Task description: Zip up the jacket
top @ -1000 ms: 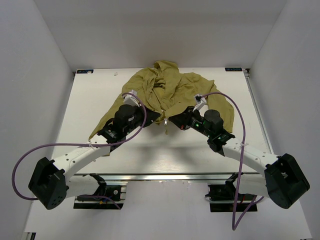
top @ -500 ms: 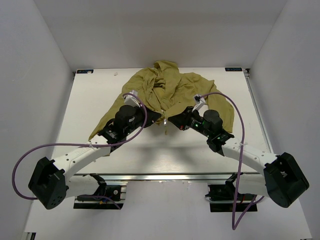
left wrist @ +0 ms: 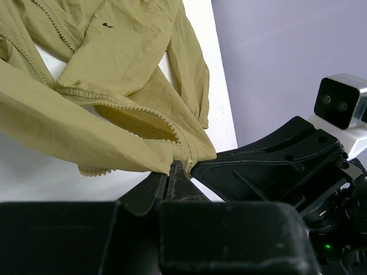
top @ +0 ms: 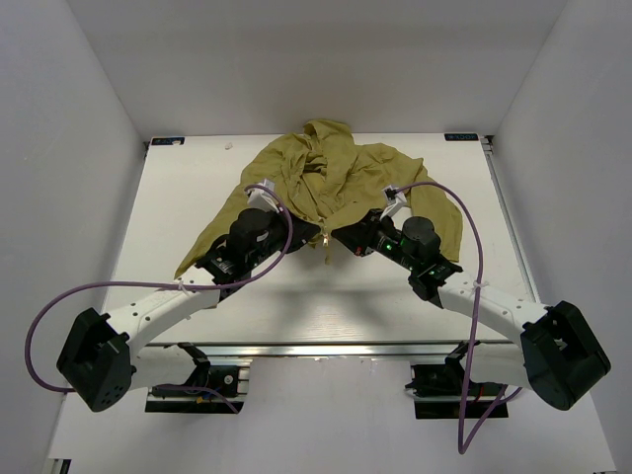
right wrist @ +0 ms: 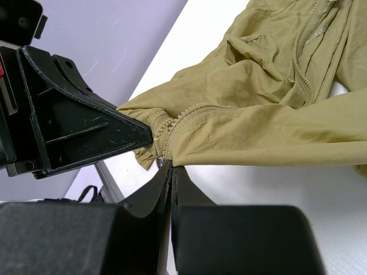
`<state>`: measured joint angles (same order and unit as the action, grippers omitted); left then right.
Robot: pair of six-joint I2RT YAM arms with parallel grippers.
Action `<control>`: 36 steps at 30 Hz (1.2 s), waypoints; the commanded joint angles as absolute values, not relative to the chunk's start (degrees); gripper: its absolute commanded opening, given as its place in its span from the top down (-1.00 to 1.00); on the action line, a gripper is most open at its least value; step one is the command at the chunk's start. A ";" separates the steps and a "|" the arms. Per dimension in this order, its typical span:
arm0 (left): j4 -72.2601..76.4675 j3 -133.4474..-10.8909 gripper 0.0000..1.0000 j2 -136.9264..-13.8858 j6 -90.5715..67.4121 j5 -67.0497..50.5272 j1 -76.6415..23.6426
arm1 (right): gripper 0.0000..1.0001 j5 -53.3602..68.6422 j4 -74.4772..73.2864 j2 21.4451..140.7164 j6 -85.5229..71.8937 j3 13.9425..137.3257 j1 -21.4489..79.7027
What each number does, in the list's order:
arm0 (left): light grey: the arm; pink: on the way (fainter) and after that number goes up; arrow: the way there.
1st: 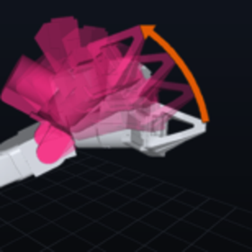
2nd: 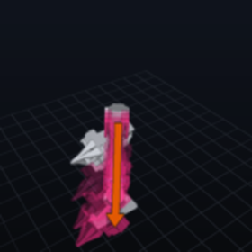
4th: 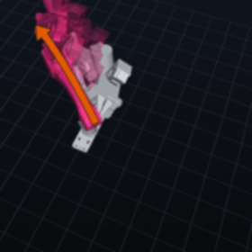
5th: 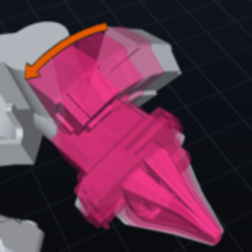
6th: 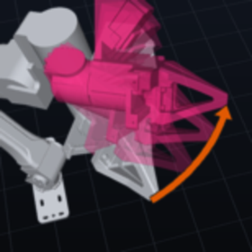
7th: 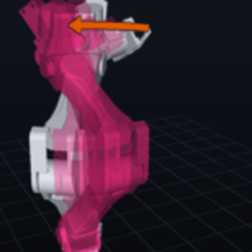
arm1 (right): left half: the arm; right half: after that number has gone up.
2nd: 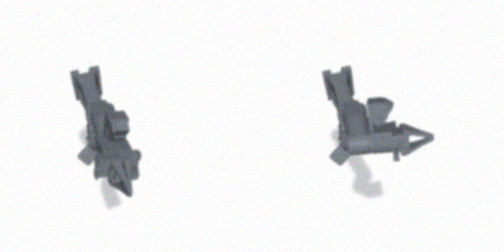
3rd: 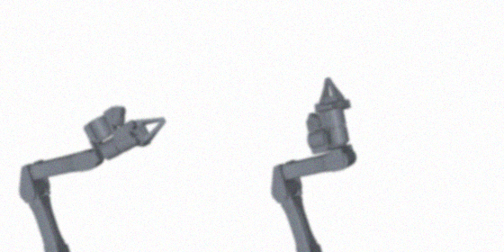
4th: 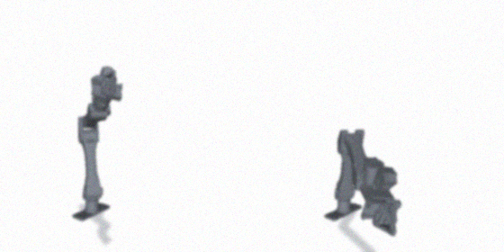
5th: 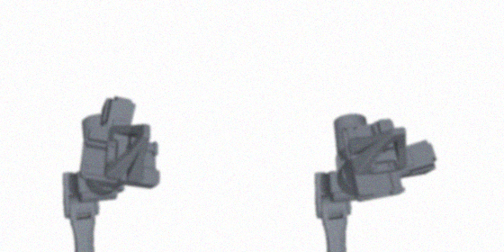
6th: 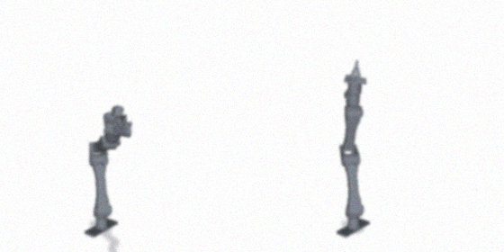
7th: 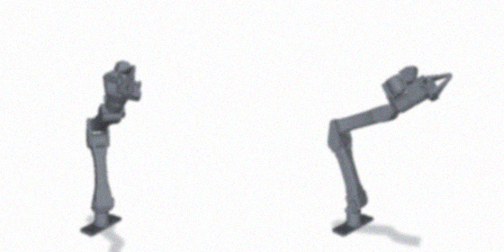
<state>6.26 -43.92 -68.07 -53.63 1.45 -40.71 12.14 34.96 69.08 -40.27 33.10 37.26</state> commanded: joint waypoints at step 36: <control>3.44 -46.13 1.00 -66.53 -49.05 1.04 -41.48 | 1.00 11.25 34.28 65.92 -37.18 35.33 37.62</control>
